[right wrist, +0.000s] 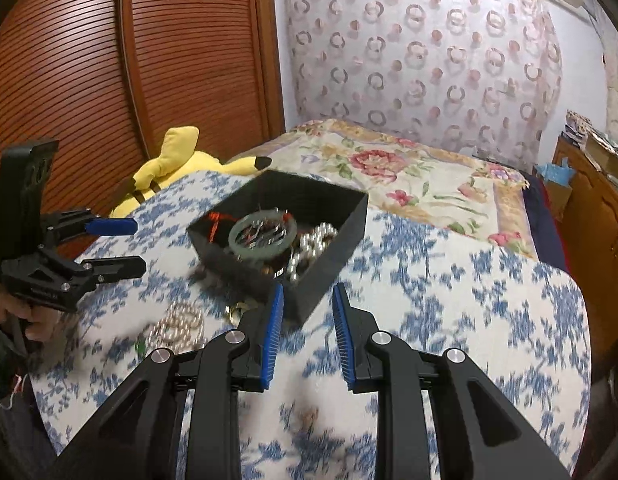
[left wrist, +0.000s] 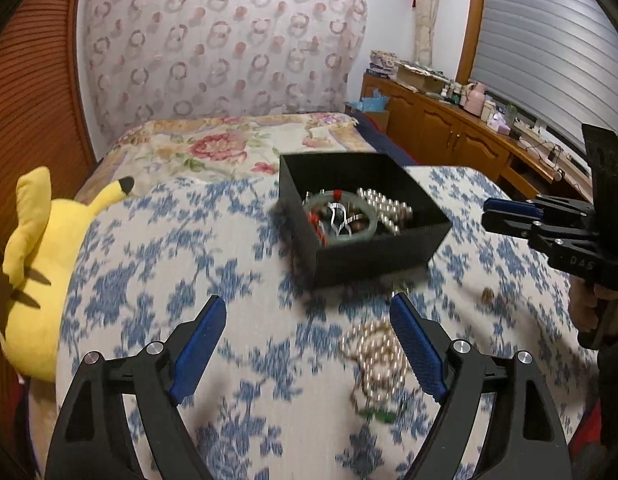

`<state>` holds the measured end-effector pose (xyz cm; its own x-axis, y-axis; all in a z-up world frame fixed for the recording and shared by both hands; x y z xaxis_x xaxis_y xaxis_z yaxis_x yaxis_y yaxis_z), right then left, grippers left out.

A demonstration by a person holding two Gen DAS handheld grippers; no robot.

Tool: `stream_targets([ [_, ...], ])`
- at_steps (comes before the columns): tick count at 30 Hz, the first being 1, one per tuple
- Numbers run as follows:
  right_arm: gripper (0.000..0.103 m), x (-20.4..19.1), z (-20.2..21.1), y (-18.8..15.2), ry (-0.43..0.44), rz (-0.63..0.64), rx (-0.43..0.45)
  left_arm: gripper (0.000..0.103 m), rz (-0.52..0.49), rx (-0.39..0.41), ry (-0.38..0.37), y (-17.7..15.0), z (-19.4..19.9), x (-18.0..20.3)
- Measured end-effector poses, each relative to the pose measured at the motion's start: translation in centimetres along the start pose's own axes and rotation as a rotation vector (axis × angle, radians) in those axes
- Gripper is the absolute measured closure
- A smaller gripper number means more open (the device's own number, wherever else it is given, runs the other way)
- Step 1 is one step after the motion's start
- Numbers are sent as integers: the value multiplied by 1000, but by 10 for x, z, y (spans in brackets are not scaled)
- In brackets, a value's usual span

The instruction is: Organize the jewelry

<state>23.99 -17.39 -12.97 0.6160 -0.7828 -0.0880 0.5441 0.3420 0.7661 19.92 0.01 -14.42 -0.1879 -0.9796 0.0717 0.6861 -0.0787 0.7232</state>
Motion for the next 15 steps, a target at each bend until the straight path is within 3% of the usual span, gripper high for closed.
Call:
stream_targets([
  [8, 75, 7, 18, -35, -30, -33, -25, 19, 4, -10, 11, -24, 11, 4],
  [15, 75, 11, 8, -72, -36, -31, -109, 17, -6, -40, 23, -44, 11, 11],
])
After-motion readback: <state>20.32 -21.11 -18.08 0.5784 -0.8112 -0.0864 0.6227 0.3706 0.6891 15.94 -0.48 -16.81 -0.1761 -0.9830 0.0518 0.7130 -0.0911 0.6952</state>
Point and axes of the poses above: each gripper's, at about its wrist camera, not at the fingertips, and z roughly against the way its jaws point, x to its right, y to its top, the point moved 10 cm from there along -z, roughly the way its jaws point, and after that the axes turned 2 degrees about y, right-handed, at the moved point
